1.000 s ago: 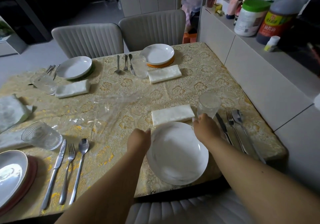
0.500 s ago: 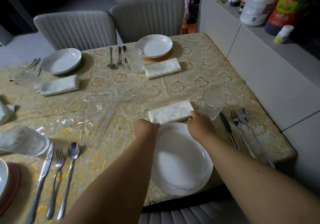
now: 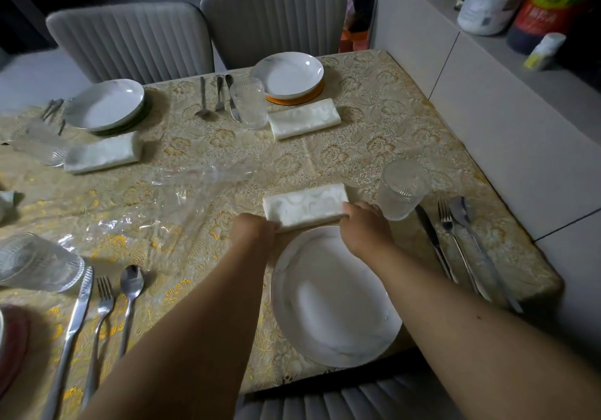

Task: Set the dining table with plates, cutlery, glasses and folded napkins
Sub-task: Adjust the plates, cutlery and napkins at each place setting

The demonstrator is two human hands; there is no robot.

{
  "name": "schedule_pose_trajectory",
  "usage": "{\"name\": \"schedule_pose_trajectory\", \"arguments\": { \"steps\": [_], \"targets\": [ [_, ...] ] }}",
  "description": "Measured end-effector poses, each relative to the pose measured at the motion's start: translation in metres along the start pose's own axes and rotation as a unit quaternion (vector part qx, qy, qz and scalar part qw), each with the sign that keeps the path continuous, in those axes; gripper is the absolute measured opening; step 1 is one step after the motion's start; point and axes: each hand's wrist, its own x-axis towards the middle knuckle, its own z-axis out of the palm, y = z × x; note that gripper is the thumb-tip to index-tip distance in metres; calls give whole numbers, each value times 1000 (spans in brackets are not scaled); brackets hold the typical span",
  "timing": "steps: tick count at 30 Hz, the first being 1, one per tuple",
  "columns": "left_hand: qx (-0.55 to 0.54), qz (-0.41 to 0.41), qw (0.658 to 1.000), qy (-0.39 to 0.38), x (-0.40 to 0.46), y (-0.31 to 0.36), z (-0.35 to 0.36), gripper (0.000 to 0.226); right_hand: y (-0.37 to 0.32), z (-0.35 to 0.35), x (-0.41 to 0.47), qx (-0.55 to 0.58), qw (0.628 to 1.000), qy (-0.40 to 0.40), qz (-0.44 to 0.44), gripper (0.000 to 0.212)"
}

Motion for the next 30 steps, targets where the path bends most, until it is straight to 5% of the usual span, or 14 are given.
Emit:
{"name": "schedule_pose_trajectory", "arguments": {
  "steps": [2, 4, 7, 9, 11, 15, 21, 30],
  "targets": [
    [-7, 7, 1000, 12, -2, 0, 1, 26, 1, -2, -4, 27, 998, 51, -6, 41],
    [-16, 5, 1000, 18, -2, 0, 3, 24, 3, -5, -12, 58, 978, 196, -33, 32],
    [-23, 16, 999, 24, -4, -2, 5, 19, 18, -11, -16, 71, 905, 420, -23, 36],
    [-23, 22, 999, 28, -4, -2, 6, 15, 30, -13, -15, 92, 868, 488, 25, 50],
    [-27, 26, 999, 29, -5, -2, 7, 10, 38, -15, -13, 143, 860, 481, 94, 67],
    [-33, 28, 999, 32, -7, -2, 10, 23, 53, -10, 0, 254, 901, 304, 178, 101],
    [-30, 28, 999, 34, -7, 0, 10, 26, 54, -14, 13, 279, 912, 264, 141, 83],
    [-13, 40, 998, 41, -5, -1, 12, 23, 62, -20, 18, 280, 930, 211, 109, 85]
  ]
}}
